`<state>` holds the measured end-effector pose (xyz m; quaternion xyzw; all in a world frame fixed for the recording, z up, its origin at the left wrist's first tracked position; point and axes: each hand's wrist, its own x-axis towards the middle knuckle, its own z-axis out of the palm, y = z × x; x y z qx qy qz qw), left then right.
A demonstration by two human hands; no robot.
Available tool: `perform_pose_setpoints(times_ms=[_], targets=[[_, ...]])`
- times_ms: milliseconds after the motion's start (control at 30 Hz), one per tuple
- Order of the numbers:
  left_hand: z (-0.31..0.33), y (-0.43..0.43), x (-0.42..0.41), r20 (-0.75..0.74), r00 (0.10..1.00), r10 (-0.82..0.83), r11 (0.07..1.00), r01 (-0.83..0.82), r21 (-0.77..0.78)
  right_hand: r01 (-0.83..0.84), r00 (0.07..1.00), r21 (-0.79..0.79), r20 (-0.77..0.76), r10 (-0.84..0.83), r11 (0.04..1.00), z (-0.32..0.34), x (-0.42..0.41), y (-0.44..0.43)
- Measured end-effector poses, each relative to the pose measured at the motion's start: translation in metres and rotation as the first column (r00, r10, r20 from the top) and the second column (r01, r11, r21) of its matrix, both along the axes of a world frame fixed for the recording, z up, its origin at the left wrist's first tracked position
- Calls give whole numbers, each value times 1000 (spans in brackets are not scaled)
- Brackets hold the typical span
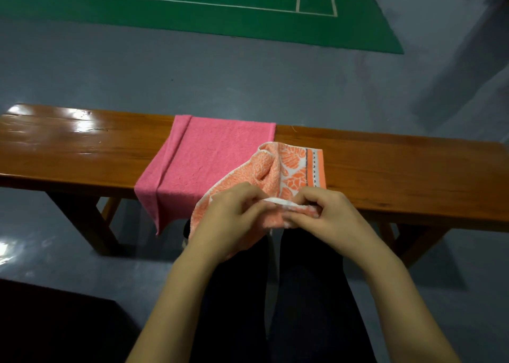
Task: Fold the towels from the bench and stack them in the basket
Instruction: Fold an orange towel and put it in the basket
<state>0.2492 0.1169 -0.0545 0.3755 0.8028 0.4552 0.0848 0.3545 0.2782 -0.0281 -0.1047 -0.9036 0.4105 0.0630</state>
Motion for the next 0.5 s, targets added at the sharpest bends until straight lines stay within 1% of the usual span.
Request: perform_pose_setpoints(times_ms=[67, 167, 200, 333, 400, 433, 500], targets=[[-3, -7, -7, -37, 997, 66, 998, -65, 6, 56, 998, -4, -1, -56, 998, 0, 2, 4], [-5, -14, -12, -50, 992, 113, 993, -114, -11, 86, 996, 86, -18, -85, 993, -1, 2, 9], [-5, -17, -14, -55, 989, 134, 991, -135, -11, 99, 995, 85, -6, -99, 991, -1, 2, 11], [-5, -23, -17, -67, 982, 178, 984, -178, 6, 224, 970, -22, 103, -221, 974, -2, 7, 19], [-5, -23, -17, -72, 981, 180, 984, -179, 10, 297, 948, -137, 160, -274, 945, -5, 8, 20], [-5, -22, -17, -78, 981, 180, 984, -180, 10, 318, 945, -238, 159, -286, 918, -6, 7, 18], [-5, -22, -17, -77, 977, 197, 980, -197, 11, 301, 952, -460, 94, -292, 835, -8, 6, 15]])
